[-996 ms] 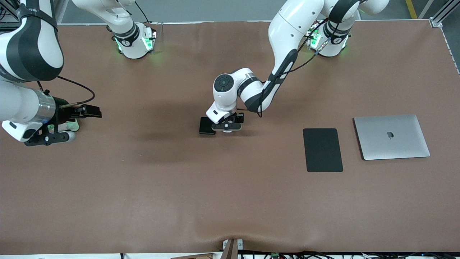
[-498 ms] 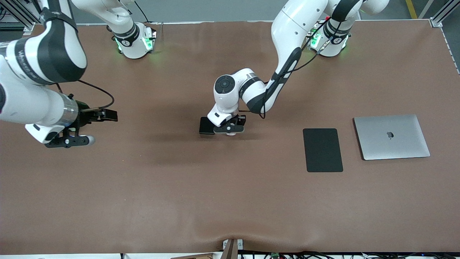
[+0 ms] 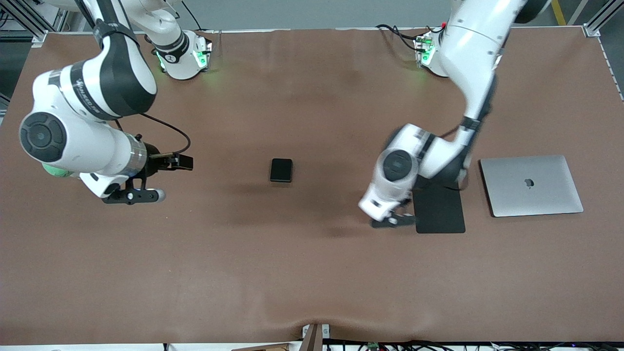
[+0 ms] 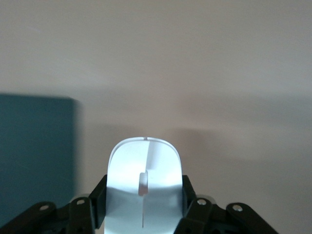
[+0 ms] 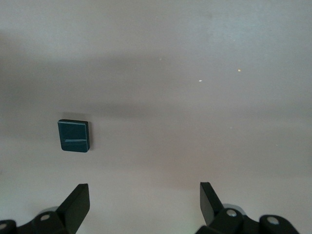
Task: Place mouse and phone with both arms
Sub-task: 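Carry the mouse toward the pad while the right gripper approaches the phone, then lower the mouse onto the pad while the right gripper grasps the phone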
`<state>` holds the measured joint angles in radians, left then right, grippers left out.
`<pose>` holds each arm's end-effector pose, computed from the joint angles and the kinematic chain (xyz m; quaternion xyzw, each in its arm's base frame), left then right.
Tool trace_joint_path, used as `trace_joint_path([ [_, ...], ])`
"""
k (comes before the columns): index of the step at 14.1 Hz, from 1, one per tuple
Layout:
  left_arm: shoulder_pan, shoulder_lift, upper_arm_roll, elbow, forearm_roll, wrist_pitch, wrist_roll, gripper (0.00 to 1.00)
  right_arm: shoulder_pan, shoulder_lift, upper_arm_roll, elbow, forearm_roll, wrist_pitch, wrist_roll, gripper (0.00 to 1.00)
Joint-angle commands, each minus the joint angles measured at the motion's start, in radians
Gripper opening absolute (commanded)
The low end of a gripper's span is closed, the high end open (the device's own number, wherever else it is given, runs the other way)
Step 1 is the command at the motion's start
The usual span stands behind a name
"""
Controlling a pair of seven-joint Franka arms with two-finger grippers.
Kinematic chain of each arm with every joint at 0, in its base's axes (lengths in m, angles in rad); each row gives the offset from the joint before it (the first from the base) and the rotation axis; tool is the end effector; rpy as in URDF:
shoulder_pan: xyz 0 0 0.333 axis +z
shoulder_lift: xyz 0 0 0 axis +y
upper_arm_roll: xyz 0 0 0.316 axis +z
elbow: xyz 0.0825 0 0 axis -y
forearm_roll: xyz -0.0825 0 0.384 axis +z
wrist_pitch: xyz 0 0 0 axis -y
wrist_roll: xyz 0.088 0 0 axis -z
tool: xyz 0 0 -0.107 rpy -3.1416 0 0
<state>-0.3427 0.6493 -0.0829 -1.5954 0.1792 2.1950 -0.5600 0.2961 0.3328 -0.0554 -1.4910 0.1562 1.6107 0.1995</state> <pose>0.6353 -0.2729 0.2498 -0.9985 -0.0209 -0.0016 0.0515 0.6140 0.1717 0.4665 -0.9920 -0.0096 0.1181 0.0433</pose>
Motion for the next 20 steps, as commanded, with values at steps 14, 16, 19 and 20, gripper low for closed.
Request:
trace_joint_path([
  [14, 0.234, -0.109, -0.028, -0.368, 0.025, 0.287, 0.322, 0.64, 0.291, 0.11, -0.006, -0.245, 0.059, 0.442, 0.261, 1.0],
  [16, 0.234, -0.106, -0.028, -0.367, 0.025, 0.287, 0.322, 1.0, 0.313, 0.13, -0.006, -0.264, 0.059, 0.491, 0.287, 1.0],
  [19, 0.234, -0.111, -0.028, -0.368, 0.025, 0.285, 0.307, 1.0, 0.357, 0.179, -0.006, -0.282, 0.059, 0.574, 0.337, 1.0],
  [20, 0.234, -0.117, -0.028, -0.367, 0.025, 0.281, 0.304, 1.0, 0.365, 0.195, -0.006, -0.282, 0.059, 0.592, 0.354, 1.0],
])
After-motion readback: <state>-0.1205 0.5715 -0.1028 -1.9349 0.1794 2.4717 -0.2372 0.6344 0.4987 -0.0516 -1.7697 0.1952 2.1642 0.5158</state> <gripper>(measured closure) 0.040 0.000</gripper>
